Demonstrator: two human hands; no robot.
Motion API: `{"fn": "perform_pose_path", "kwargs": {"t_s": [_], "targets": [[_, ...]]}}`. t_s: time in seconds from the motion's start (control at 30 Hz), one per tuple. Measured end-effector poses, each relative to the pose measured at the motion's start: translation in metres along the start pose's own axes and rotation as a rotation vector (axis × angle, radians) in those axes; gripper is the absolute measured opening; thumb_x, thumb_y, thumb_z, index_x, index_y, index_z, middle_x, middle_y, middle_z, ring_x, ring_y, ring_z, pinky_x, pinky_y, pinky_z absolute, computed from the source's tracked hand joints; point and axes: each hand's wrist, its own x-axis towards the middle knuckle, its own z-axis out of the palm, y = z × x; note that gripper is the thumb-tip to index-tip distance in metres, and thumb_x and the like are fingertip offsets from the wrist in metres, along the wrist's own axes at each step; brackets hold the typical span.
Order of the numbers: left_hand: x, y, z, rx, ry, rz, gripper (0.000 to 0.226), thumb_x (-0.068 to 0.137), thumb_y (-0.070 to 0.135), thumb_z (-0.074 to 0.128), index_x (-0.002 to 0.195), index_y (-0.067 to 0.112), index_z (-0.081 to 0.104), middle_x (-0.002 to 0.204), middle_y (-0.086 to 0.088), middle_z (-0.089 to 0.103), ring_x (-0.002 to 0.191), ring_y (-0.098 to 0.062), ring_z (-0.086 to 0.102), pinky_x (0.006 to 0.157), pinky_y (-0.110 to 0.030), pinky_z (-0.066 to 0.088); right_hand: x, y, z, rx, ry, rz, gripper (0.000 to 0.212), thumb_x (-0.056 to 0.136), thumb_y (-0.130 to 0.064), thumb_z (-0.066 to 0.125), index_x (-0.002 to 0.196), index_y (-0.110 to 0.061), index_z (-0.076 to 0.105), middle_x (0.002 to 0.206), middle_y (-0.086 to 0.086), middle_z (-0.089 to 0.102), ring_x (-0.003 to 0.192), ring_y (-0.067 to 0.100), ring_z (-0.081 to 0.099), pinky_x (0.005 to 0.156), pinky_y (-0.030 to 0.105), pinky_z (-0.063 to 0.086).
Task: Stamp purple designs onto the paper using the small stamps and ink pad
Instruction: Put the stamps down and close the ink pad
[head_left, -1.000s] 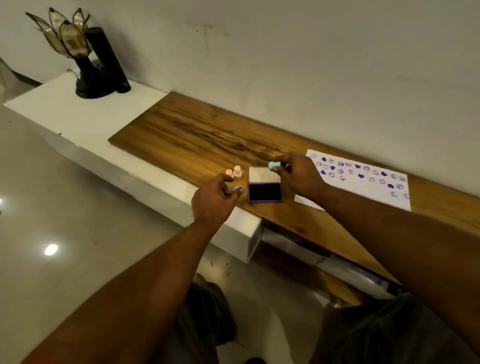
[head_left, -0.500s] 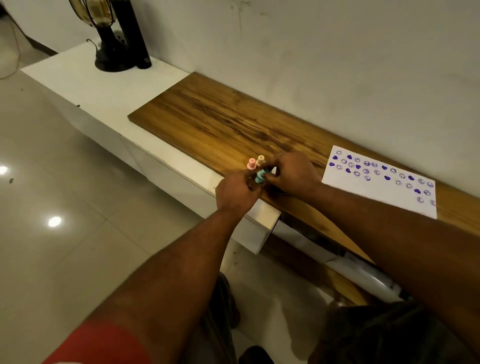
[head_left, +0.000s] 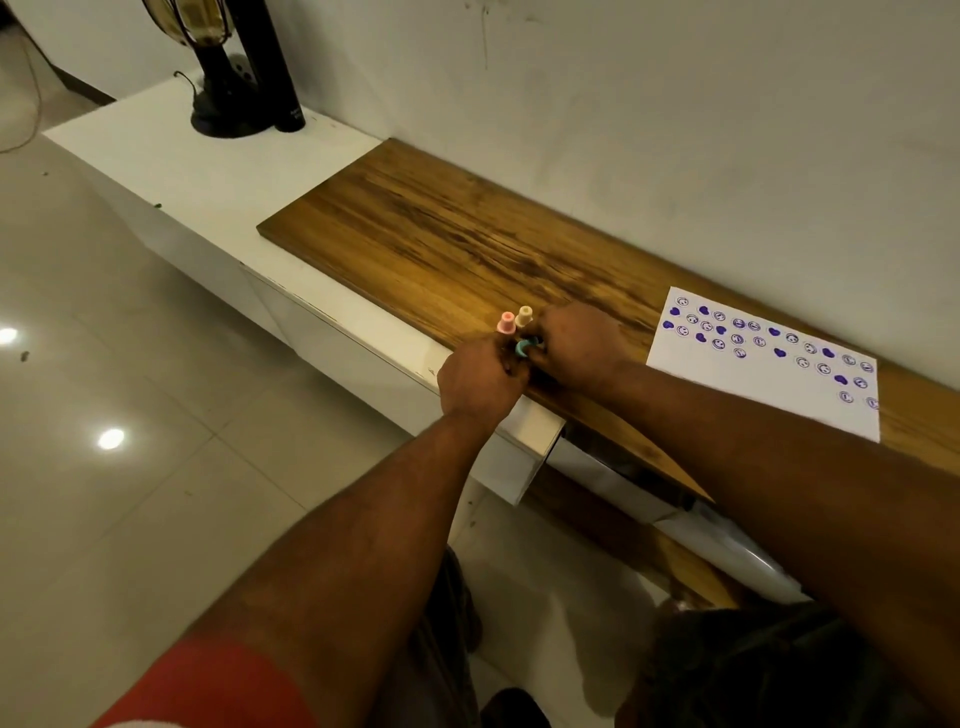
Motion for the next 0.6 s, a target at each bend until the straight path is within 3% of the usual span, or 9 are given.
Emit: {"fn": "perform_pose_path", "kwargs": {"t_s": [0.07,0.27,0.4,0.5,0.6], "targets": [[0.0,0.001,0.0,0.003,0.001,0.003,0.015,0.09,0.04,0.072,0.089,0.026,0.07,0.075,0.009,0.064,0.068,-0.01,0.062,0.068,-0.033,0.057,0.001,-0.003,-0.002,-0.016,-0.008,0.006,0.031,0.099,-0.044,0.058,0.101,-0.018,0.074,0.079,-0.004,0.055,0.071,0.012,0.053,0.065,0.025,0.038],[0.003,0.005,0.003,0.019,0.017,-0.01,0.025,0.088,0.046,0.073,0.099,0.023,0.072,0.083,0.006,0.068,0.073,-0.013,0.064,0.07,-0.035,0.058,0.009,-0.016,-0.008,-0.076,-0.073,0.058,0.023,0.1,-0.032,0.058,0.107,-0.014,0.071,0.1,0.007,0.071,0.089,0.021,0.068,0.077,0.031,0.051],[0.004,0.005,0.001,0.044,0.01,-0.007,0.024,0.088,0.045,0.071,0.1,0.024,0.071,0.084,0.006,0.067,0.073,-0.013,0.063,0.069,-0.036,0.058,0.009,-0.019,0.001,0.11,-0.116,0.205,0.025,0.1,-0.034,0.061,0.109,-0.012,0.07,0.104,0.009,0.072,0.094,0.024,0.068,0.086,0.034,0.05],[0.003,0.006,0.001,0.036,0.03,0.01,0.023,0.088,0.046,0.07,0.097,0.025,0.071,0.079,0.008,0.064,0.071,-0.013,0.063,0.062,-0.03,0.053,-0.001,-0.009,0.005,0.307,-0.014,0.252,0.041,0.094,-0.051,0.065,0.119,-0.019,0.071,0.098,-0.001,0.072,0.086,0.015,0.067,0.078,0.029,0.053],[0.003,0.006,0.003,0.032,0.058,0.022,0.03,0.092,0.054,0.069,0.097,0.024,0.072,0.08,0.007,0.065,0.07,-0.011,0.061,0.061,-0.028,0.05,-0.011,0.013,0.004,0.396,0.145,0.368,0.045,0.089,-0.066,0.061,0.11,-0.028,0.072,0.074,-0.012,0.064,0.068,0.007,0.064,0.055,0.018,0.04]]}}
